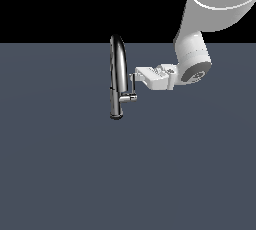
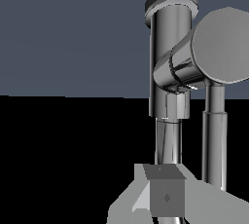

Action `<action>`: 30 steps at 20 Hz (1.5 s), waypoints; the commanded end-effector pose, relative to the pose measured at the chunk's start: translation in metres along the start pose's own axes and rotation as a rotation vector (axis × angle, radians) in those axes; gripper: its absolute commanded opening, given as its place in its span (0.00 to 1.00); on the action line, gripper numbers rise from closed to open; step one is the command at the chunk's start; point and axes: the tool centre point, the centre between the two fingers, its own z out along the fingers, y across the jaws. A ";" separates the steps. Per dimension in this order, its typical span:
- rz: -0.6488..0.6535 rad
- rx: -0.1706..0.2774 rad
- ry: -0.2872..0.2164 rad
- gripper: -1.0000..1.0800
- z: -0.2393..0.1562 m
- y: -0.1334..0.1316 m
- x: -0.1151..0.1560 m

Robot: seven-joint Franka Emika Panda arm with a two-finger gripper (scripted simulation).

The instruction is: Turn on the faucet by rotating a designated handle.

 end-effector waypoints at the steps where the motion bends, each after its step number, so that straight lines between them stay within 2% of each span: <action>1: 0.000 0.000 0.000 0.00 0.000 0.005 -0.001; 21: -0.001 0.000 0.000 0.00 0.000 0.046 -0.006; 22: -0.002 0.012 0.007 0.00 -0.005 0.043 -0.005; 30: -0.002 0.007 0.004 0.00 -0.002 0.068 0.012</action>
